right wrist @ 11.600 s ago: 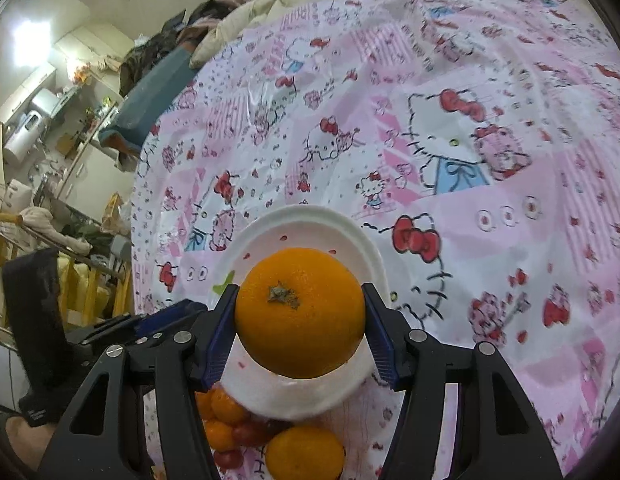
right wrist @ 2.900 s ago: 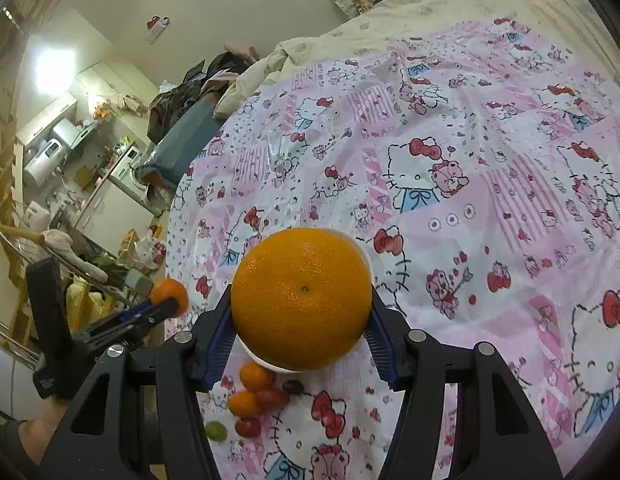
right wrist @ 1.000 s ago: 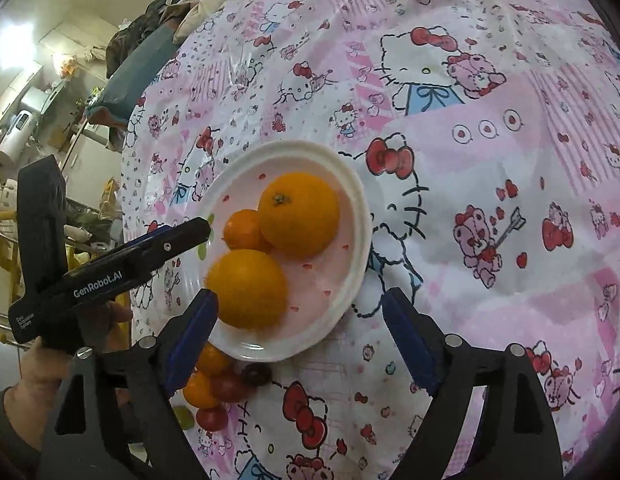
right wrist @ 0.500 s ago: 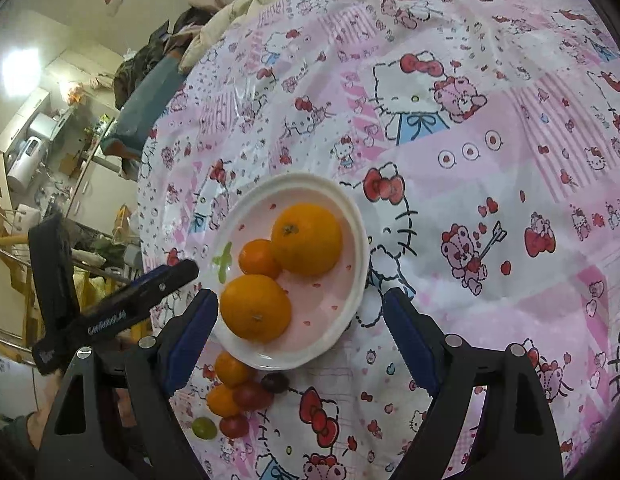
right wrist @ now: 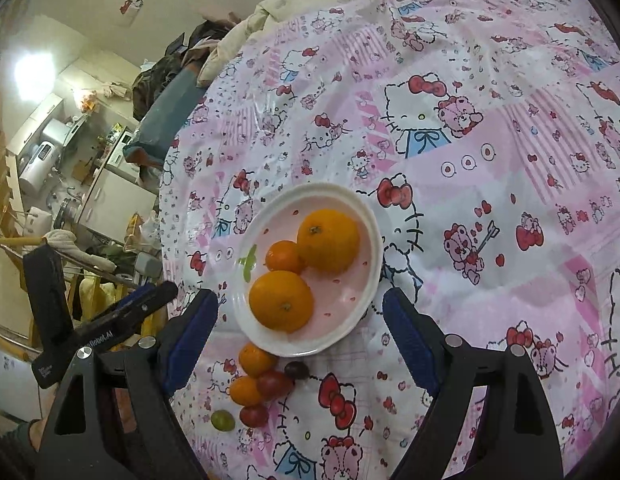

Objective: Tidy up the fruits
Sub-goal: 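Withdraw both open tools from the plate toward the loose fruit row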

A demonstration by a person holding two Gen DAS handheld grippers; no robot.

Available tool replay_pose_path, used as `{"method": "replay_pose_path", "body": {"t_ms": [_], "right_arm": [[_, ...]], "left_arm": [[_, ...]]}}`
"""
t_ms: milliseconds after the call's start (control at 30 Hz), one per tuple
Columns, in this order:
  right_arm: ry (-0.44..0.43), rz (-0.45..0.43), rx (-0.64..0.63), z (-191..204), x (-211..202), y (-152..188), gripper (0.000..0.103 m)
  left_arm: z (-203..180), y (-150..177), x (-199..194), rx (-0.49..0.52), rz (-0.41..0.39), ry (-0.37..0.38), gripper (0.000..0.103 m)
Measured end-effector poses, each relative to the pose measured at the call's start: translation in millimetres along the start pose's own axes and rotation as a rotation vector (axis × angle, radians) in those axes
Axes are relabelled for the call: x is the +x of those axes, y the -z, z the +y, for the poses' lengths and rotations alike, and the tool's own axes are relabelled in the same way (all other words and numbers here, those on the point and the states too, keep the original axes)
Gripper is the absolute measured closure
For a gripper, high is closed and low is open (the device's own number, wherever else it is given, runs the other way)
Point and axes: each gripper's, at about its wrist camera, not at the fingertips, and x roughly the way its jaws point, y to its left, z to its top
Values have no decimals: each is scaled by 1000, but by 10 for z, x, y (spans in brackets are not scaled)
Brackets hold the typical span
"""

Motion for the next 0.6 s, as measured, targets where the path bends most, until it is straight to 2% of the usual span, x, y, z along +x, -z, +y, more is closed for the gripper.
{"method": "replay_pose_path", "body": {"t_ms": [600], "right_arm": [[-22,11,-9,140,-158,417,16]], "left_arm": [[36,486,-289,12,-10,10,21]]}}
